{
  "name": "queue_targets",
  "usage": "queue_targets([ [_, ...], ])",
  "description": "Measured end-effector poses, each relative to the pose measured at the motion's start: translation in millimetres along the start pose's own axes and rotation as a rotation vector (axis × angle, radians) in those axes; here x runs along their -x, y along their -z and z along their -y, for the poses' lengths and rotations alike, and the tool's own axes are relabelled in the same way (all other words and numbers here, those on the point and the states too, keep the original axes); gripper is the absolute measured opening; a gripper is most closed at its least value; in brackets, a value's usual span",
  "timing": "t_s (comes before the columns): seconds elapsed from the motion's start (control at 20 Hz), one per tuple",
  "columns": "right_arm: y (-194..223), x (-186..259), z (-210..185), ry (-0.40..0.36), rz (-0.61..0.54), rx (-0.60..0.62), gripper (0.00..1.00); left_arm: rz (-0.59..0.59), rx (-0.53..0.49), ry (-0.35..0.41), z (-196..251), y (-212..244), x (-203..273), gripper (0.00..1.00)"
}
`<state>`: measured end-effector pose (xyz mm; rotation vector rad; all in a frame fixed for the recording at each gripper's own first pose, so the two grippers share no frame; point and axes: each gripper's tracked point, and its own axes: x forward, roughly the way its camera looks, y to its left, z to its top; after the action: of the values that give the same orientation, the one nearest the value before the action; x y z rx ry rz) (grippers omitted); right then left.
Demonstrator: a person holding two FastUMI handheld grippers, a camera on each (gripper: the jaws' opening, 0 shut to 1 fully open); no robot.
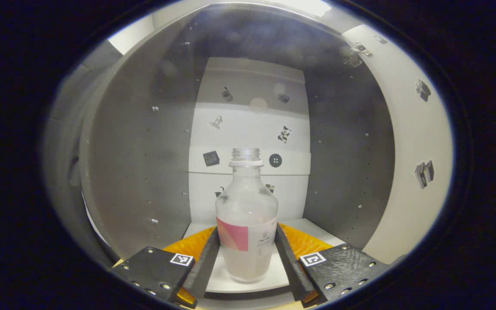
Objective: Open the cabinet door with the right hand, grasp the bottle in the cabinet with the left hand and place it on the coaster, then close the cabinet door with the right hand.
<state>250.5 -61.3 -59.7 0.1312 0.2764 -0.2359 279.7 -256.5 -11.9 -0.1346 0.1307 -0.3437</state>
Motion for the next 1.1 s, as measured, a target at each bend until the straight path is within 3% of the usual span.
queue_targets([
  [0.55,-2.2,-8.0,-26.8,-0.169,-0.007,0.024,0.98,0.08,0.024,-0.119,-55.4,-26.6,111.5,0.72],
  [0.8,5.9,-12.6,-40.8,-0.241,-0.027,0.038,0.98,0.064,0.026,-0.212,-90.6,-7.2,172.0,0.72],
  [1.1,14.5,-10.6,-50.2,-0.298,-0.04,0.061,0.98,0.084,0.024,-0.261,-107.2,9.4,219.4,0.75],
])
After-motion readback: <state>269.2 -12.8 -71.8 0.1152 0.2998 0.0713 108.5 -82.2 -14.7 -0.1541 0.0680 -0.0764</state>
